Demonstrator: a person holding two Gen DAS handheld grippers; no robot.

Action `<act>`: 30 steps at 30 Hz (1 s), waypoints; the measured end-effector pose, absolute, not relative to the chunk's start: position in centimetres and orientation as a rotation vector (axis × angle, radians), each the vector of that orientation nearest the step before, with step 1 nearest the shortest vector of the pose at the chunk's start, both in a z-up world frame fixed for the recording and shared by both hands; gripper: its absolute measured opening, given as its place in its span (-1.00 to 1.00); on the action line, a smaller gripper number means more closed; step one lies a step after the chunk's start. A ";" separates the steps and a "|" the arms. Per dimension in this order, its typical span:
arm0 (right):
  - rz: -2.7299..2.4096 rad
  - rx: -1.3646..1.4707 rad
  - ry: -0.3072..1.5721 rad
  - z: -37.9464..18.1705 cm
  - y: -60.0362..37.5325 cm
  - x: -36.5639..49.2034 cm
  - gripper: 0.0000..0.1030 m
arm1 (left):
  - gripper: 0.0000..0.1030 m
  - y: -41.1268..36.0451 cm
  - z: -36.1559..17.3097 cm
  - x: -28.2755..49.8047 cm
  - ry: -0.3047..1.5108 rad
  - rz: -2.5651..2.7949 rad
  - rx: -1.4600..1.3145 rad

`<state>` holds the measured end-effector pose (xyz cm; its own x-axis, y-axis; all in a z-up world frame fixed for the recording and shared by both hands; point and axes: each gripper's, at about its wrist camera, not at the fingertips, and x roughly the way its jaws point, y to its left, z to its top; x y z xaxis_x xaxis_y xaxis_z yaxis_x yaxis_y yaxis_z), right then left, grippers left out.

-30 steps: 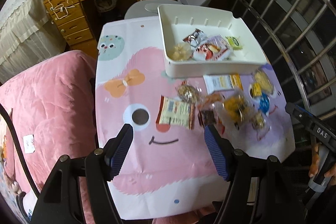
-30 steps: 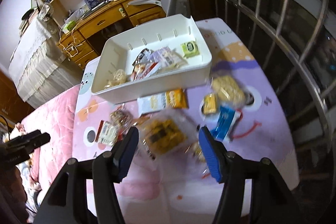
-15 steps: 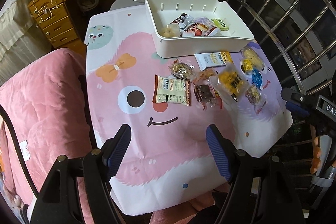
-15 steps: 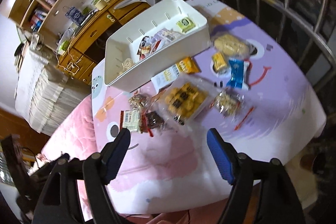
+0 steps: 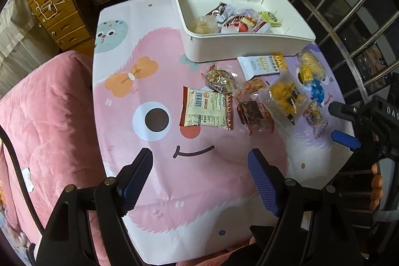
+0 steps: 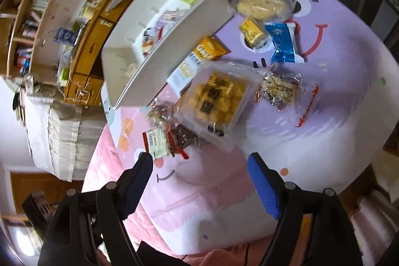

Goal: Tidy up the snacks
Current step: 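Grasp the clear box of yellow pastries with the right gripper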

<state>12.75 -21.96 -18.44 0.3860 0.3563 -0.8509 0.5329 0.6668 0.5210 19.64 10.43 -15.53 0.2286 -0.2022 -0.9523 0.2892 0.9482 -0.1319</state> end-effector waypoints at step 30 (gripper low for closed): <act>-0.376 1.047 1.440 -27.1 -23.3 22.5 0.78 | 0.50 6.6 -27.2 27.2 1.485 -0.292 0.130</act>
